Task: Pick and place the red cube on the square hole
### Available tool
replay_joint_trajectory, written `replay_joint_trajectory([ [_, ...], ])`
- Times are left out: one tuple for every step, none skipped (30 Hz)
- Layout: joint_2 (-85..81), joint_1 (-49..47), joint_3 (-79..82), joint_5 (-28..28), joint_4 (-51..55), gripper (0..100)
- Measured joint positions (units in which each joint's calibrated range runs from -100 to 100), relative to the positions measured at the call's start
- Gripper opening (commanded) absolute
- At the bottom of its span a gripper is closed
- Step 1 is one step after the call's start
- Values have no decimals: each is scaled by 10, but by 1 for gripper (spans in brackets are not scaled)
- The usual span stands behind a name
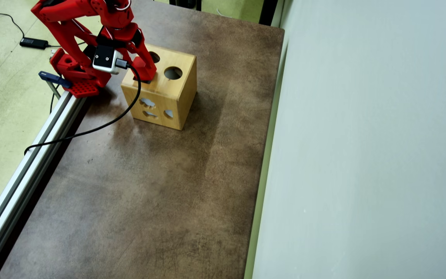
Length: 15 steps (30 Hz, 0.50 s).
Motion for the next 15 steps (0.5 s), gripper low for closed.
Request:
replay_joint_trajectory([
  [0, 0, 0, 0, 0, 11],
  [0, 0, 0, 0, 0, 11],
  [0, 0, 1, 0, 0, 11],
  [0, 0, 2, 0, 0, 11],
  [0, 0, 2, 0, 0, 11],
  [0, 0, 2, 0, 0, 11],
  [0, 0, 2, 0, 0, 11],
  [0, 0, 2, 0, 0, 11],
  [0, 0, 2, 0, 0, 11],
  [0, 0, 2, 0, 0, 11],
  [0, 0, 2, 0, 0, 11],
  [0, 0, 2, 0, 0, 11],
  [0, 0, 2, 0, 0, 11],
  [0, 0, 2, 0, 0, 11],
  [0, 0, 2, 0, 0, 11],
])
